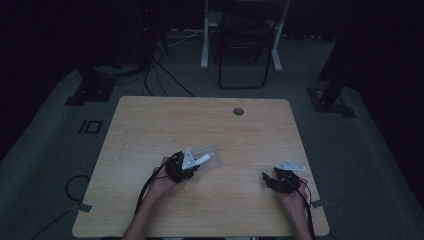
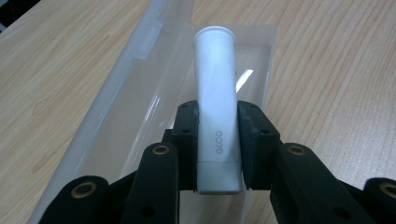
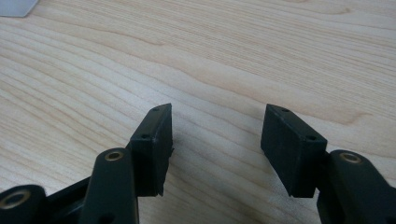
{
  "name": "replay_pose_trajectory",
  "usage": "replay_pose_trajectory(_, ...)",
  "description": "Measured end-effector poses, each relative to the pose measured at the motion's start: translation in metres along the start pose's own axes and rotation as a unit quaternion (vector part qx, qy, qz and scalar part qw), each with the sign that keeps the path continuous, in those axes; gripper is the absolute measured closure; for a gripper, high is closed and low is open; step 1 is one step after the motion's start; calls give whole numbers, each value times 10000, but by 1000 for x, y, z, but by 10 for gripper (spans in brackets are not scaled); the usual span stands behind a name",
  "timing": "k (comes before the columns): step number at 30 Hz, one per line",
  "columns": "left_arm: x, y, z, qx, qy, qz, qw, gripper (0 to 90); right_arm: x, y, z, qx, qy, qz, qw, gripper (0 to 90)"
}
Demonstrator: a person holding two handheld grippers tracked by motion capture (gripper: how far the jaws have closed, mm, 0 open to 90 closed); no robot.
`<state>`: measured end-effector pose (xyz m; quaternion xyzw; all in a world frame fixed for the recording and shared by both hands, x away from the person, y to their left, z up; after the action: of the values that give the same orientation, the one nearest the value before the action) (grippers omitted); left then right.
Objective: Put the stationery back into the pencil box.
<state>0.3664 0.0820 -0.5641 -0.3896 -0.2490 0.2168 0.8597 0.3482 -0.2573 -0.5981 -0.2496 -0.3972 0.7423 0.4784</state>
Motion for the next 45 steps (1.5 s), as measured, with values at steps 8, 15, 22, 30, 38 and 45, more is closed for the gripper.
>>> replay_pose_trajectory(8, 0, 3, -3, 71, -32, -23, 10000, 708, 0, 0, 0, 0, -1, -1, 10000, 434)
replay_pose_trajectory(15, 1, 5, -5, 120, -60, -50, 9999, 708, 0, 0, 0, -1, -4, 4, 10000, 434)
replay_pose_trajectory(22, 2, 8, -7, 181, -92, -49, 9998, 708, 0, 0, 0, 0, -5, 4, 10000, 434)
replay_pose_trajectory(30, 2, 13, -10, 316, -131, -60, 9994, 707, 0, 0, 0, 0, -6, 3, 10000, 433)
replay_pose_trajectory(38, 3, 17, -10, 366, -197, -13, 9991, 705, 0, 0, 0, -4, -11, 8, 10000, 431)
replay_pose_trajectory(45, 4, 19, -11, 392, -198, 29, 9990, 679, 0, 0, 0, -4, -13, 13, 10000, 430)
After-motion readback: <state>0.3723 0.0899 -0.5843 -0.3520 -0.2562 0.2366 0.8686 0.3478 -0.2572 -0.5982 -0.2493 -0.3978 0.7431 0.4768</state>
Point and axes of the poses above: each handheld gripper's, and its own axes: z roughly backward along the jaws, y roughly out of its underside, x roughly to its left, the point moved 5 cm from there along -z, roughly forward along the jaws, and after that the axes turned 8 degrees about -x, right-handed, at the moved point
